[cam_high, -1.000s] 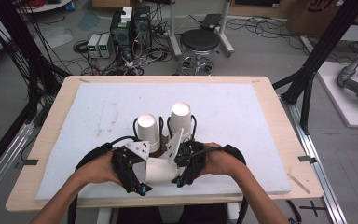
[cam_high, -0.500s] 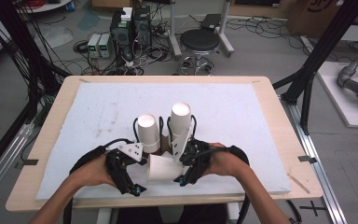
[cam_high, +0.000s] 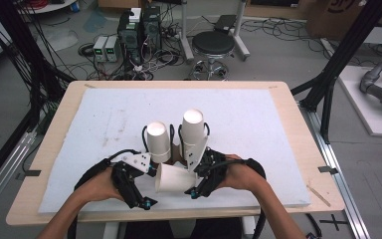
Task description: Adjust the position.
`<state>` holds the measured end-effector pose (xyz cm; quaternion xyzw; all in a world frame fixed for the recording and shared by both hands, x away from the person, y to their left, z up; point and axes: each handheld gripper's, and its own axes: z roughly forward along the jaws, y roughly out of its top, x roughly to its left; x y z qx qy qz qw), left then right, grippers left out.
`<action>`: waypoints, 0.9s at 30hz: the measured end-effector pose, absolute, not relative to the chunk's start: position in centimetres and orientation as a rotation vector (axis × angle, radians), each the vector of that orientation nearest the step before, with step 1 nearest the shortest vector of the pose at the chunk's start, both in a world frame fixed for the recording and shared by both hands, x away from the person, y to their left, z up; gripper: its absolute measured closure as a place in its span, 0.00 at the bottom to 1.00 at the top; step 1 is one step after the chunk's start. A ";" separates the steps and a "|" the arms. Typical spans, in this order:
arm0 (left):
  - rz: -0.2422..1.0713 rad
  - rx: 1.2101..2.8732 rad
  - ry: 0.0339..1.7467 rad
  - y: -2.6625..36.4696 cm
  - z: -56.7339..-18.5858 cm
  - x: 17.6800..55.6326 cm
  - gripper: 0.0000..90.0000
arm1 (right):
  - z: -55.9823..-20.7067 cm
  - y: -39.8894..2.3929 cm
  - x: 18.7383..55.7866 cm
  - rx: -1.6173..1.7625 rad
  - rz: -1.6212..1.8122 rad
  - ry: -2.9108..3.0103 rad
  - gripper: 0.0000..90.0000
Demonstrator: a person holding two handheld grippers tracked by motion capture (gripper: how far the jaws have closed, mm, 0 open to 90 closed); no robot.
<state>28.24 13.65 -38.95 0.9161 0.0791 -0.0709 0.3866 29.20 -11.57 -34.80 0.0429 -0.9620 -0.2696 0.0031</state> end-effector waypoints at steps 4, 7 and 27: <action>-0.175 2.292 0.199 13.8 -39.2 28.2 0.06 | -35.4 -12.0 29.1 0.109 -0.922 -2.983 0.40; -0.161 2.251 0.202 13.9 -39.4 28.1 0.06 | -35.9 -12.4 29.1 0.091 -0.971 -2.971 0.40; -0.111 2.010 0.213 14.1 -41.0 27.9 0.06 | -39.5 -14.2 28.6 -0.031 -1.397 -2.820 0.40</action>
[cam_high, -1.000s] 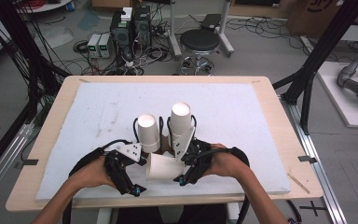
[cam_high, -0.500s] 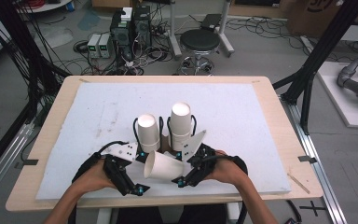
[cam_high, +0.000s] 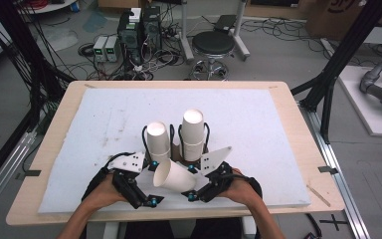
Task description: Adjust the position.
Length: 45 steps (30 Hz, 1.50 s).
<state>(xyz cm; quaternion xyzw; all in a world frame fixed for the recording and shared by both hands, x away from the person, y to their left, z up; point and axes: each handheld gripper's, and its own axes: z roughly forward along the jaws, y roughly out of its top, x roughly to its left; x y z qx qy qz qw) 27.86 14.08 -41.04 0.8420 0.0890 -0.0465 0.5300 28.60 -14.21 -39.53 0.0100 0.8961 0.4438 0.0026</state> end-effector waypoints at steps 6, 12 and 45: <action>-0.101 1.937 0.208 13.9 -41.5 27.7 0.06 | -40.3 -14.5 28.5 0.047 1.530 2.747 0.40; -0.123 1.897 0.217 13.6 -41.8 27.9 0.06 | -41.2 -14.6 28.3 0.061 1.576 2.719 0.40; -0.148 1.753 0.193 12.3 -40.8 28.3 0.06 | -41.9 -14.4 28.1 0.060 1.662 2.684 0.40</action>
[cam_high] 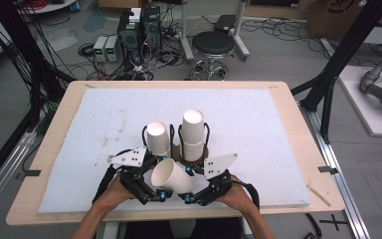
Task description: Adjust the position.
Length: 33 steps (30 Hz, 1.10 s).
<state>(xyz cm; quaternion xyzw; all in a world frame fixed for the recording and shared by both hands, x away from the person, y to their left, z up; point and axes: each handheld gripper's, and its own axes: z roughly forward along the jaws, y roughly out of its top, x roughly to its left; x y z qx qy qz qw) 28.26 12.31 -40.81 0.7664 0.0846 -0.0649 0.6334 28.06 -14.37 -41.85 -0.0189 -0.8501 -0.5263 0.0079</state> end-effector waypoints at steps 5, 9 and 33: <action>-0.152 1.757 0.185 11.9 -40.8 28.2 0.06 | -41.8 -14.2 28.0 -0.050 -1.645 -2.660 0.40; -0.146 1.763 0.169 11.9 -41.0 28.2 0.12 | -41.8 -14.3 27.9 -0.049 -1.647 -2.654 0.40; -0.140 1.736 0.144 12.3 -40.8 28.0 0.31 | -41.9 -14.0 27.9 -0.035 -1.630 -2.668 0.40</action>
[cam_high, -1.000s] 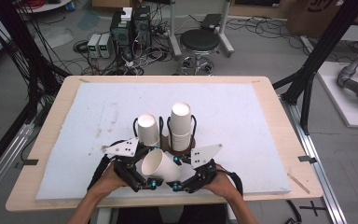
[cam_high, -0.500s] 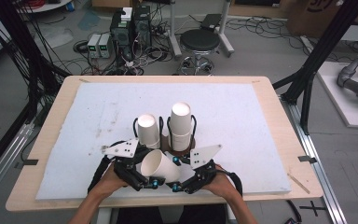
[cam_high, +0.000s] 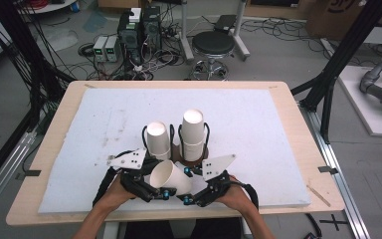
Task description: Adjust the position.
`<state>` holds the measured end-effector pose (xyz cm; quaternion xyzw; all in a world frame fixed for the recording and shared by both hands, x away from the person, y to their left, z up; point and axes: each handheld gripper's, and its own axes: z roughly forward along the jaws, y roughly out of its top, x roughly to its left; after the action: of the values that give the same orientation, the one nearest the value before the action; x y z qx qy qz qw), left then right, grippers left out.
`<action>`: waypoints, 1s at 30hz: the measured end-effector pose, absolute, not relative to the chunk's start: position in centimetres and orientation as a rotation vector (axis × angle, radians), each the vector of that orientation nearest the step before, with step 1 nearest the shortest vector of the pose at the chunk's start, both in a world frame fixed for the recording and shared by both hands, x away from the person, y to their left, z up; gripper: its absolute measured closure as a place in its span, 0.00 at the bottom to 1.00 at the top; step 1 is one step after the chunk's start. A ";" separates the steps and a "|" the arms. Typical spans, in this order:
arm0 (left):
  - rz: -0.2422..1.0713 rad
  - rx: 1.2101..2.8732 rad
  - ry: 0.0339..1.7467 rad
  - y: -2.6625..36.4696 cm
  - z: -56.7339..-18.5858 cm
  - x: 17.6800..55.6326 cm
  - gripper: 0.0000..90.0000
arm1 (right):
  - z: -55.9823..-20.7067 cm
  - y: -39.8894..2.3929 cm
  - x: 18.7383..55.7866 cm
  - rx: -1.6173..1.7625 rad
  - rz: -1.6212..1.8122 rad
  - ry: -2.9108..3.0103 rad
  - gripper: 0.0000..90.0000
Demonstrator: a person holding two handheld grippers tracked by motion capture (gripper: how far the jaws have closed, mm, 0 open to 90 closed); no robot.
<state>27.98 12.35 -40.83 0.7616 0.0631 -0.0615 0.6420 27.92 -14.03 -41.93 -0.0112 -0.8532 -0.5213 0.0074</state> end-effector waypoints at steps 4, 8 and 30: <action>-0.135 1.739 0.146 12.3 -40.8 27.9 0.32 | -41.9 -14.0 27.9 -0.032 -1.627 -2.675 0.40; -0.135 1.751 0.150 12.3 -40.9 27.9 0.33 | -42.0 -13.9 27.9 -0.046 -1.616 -2.652 0.27; -0.076 1.816 0.195 13.7 -40.5 27.6 0.33 | -41.6 -16.2 27.5 -0.201 -1.632 -2.739 0.15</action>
<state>27.55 13.69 -40.55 0.7868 0.0846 -0.0330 0.6105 27.47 -16.15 -41.63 -0.0627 -0.8571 -0.5106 -0.0264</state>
